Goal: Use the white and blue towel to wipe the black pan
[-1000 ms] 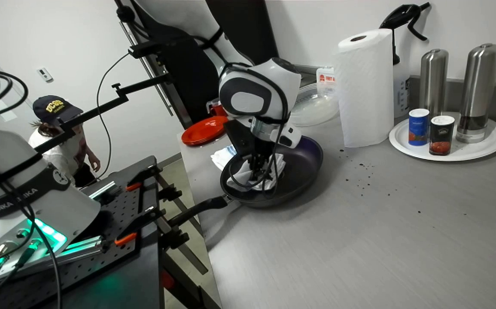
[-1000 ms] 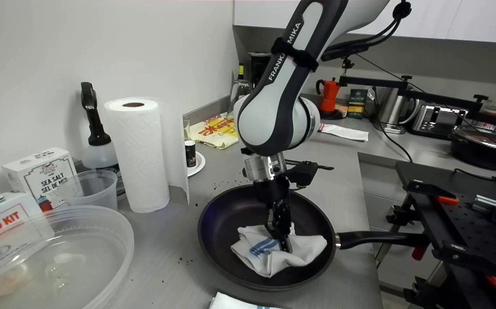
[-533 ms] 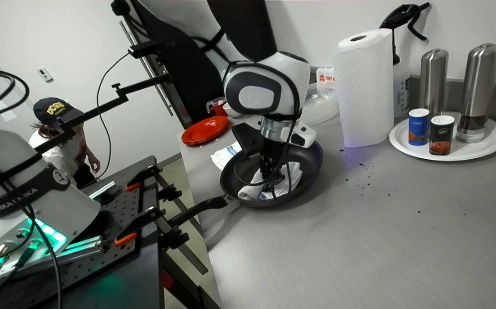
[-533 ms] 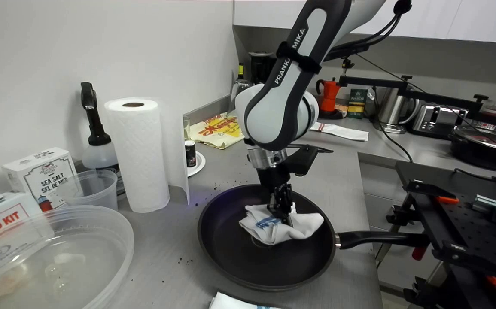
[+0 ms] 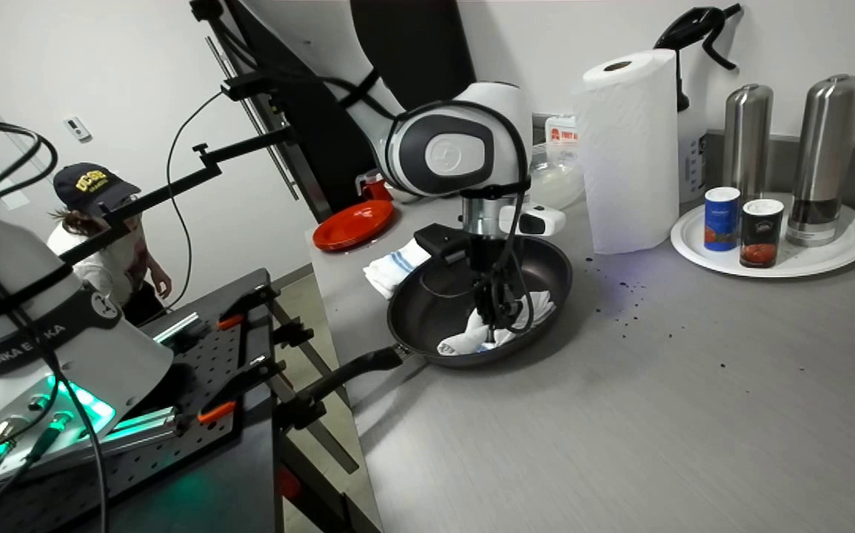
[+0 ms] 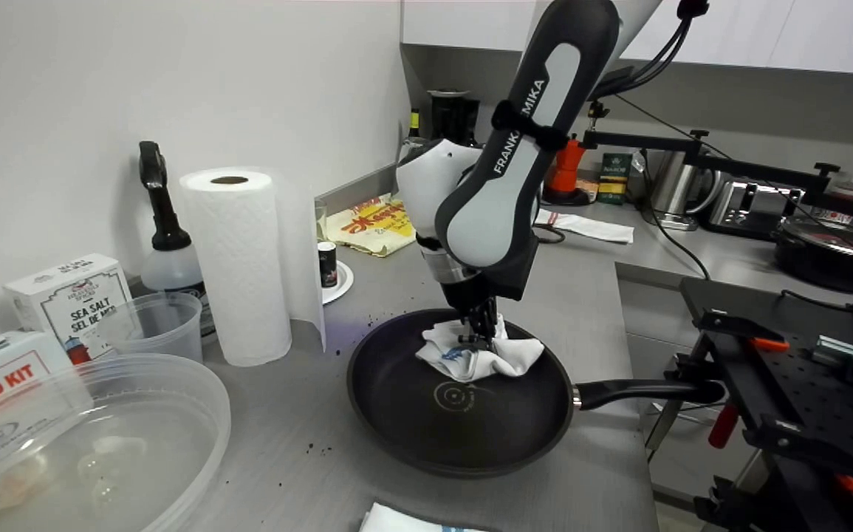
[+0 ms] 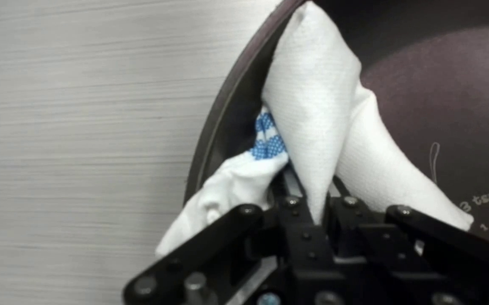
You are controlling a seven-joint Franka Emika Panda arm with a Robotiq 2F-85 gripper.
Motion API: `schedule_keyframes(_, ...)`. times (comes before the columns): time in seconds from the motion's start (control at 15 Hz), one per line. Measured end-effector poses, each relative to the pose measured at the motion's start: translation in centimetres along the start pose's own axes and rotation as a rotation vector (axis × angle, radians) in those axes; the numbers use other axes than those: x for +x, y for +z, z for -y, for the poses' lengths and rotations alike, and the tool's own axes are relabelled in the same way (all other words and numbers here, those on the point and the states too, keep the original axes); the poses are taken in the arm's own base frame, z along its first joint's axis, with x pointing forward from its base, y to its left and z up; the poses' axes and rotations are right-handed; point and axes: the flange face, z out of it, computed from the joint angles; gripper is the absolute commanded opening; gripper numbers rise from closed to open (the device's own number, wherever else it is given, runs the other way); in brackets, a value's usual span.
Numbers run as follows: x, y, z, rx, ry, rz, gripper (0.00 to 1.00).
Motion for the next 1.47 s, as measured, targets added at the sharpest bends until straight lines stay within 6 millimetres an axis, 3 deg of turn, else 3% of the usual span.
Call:
schedule_keyframes(0.33, 0.9, -0.1, -1.9, -0.201, -0.003, -0.09, 0.03)
schedule_keyframes(0.53, 1.4, -1.8, -3.1, -0.321, 0.0, -0.171, 0.03)
schedule_keyframes(0.8, 1.5, -7.5, -4.4, -0.468, 0.039, -0.304, 0.03)
schedule_keyframes(1.07, -0.4, -14.2, -6.0, -0.494, 0.109, -0.384, 0.03)
schedule_keyframes(1.27, -2.7, -17.1, -8.1, -0.407, 0.17, -0.374, 0.03)
schedule_keyframes(1.47, -4.8, -18.6, -12.2, -0.28, 0.197, -0.347, 0.03)
